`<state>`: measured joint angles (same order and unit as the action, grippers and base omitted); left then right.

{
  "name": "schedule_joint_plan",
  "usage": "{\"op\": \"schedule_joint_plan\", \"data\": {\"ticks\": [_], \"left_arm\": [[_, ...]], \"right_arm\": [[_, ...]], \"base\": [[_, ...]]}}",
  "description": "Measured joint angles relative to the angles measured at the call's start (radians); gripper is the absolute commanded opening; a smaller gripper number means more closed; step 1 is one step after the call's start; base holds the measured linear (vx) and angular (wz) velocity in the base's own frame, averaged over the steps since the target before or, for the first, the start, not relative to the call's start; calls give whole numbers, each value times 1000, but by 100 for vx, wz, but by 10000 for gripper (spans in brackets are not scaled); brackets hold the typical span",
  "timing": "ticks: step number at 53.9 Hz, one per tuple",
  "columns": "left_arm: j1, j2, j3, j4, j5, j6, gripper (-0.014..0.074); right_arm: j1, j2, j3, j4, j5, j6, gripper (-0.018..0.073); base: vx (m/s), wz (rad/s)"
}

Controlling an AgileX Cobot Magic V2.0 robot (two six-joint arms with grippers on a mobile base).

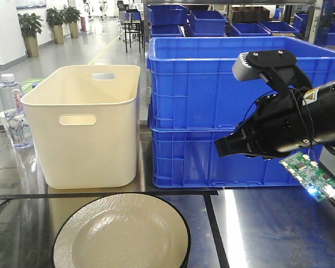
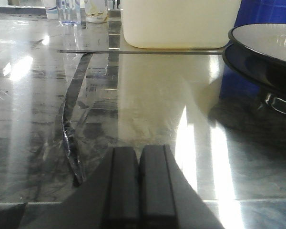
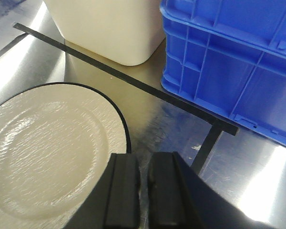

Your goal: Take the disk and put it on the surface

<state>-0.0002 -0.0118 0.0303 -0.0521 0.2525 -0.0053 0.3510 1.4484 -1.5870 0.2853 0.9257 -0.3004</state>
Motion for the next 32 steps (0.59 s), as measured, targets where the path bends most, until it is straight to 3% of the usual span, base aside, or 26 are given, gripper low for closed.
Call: {"op": "schedule_joint_plan", "data": {"ticks": [32], "left_arm": [[0, 0, 0, 0, 7, -1, -8]], "right_arm": [[0, 0, 0, 0, 0, 0, 162]], "base": [[0, 0]]}}
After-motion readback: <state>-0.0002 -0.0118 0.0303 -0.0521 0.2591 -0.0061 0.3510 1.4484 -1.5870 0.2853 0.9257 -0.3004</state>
